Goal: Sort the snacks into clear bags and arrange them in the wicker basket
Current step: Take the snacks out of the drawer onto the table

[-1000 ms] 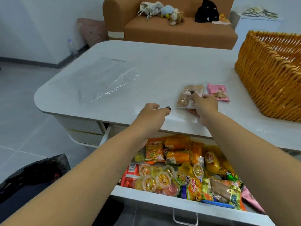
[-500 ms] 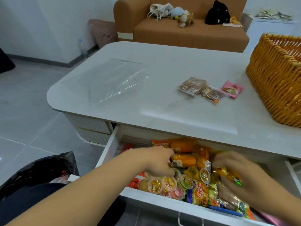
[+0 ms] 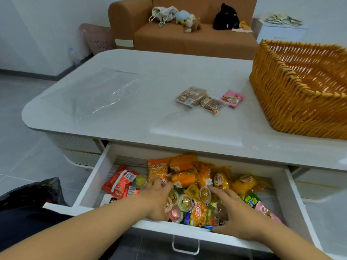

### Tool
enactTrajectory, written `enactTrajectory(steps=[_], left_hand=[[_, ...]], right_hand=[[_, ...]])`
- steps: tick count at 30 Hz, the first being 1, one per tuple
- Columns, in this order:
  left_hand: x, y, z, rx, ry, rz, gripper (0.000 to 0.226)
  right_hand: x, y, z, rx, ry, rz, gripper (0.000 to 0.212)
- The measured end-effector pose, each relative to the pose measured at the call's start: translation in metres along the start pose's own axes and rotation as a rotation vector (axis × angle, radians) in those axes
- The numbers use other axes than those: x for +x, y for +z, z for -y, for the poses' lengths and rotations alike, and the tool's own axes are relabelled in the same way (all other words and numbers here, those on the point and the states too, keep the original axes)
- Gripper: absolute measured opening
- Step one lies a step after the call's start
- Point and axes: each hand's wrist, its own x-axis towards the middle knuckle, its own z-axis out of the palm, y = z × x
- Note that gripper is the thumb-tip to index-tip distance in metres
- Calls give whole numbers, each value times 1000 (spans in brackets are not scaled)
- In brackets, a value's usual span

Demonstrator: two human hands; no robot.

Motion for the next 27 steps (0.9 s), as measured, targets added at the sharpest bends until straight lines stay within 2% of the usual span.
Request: enactTrajectory(steps=[4,7,9,11,13,16,18,22,24,27], left_hand=[[3,-3,0,-30,41,-20,71],[2,-7,-2,47,91,-47,64],[1,-14,-3,104,105,-80,61],[2,-20,-3,126,102,-108,49],[1,-25,-3,144,71,-63,47],[-3,-28,-5,233,-37,162,67],[-7,-25,-9,306,-93,270,71],[-10,-18,-13,274,-78,251,81],[-11,-21,-10,237,-37,245,75],[-10,-37,-3,138,8,245,45]], right_hand=[[14,6,0,-93,-78,55,103],[19,8,-1,-204,-69,82,90],[21,10,0,-239,-87,59,80],[24,13,-2,-252,-123,-17,67],[25,14,-4,-263,-119,-74,66],[26,15,-8,-300,-59,-33,80],[27,15,-7,-339,-34,-22,79],[28,16,0,-495,-66,-37,67],[29,17,1,-517,-82,-48,62],[30,17,0,-477,-82,-69,56]])
